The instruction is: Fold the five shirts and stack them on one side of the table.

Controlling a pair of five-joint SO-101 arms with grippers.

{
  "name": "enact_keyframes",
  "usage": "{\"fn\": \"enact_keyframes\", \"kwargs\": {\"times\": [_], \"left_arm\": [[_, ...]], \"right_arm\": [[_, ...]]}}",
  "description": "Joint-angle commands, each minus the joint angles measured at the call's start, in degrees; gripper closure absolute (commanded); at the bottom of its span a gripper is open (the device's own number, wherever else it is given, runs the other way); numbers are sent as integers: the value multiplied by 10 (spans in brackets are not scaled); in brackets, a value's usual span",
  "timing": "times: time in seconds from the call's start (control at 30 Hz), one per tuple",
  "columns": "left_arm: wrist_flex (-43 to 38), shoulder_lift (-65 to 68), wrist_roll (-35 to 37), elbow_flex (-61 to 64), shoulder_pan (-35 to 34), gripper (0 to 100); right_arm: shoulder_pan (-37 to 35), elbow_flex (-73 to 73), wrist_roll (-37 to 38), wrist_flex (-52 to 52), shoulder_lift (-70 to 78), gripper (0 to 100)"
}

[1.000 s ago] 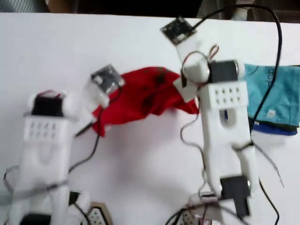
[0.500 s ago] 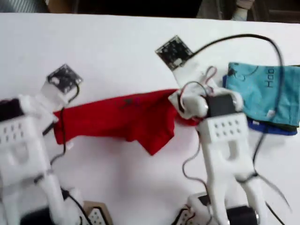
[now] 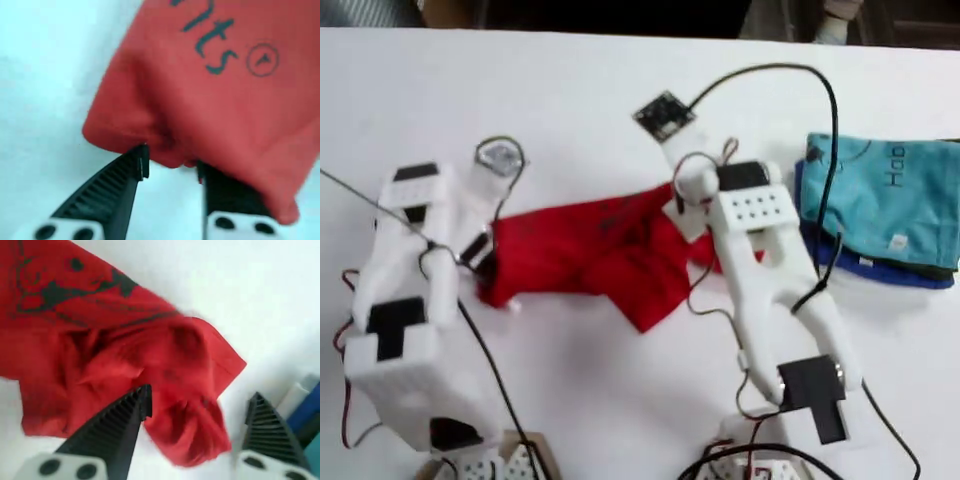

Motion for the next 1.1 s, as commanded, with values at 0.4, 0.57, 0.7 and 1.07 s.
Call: {"fn": "enact_keyframes", "kwargs": {"times": [0.4, 0.57, 0.7, 1.07], "left_arm": [[-33, 98, 8, -81, -20, 782], [-31, 98, 8, -81, -20, 782], [-33, 98, 7, -81, -32, 782], [-22, 98, 4, -91, -59, 782]], "right_arm": [[-161, 297, 149, 78, -200, 743], [-184, 367, 149, -5, -176, 743], [-185, 371, 149, -54, -141, 742], [-211, 368, 148, -158, -44, 741]]}}
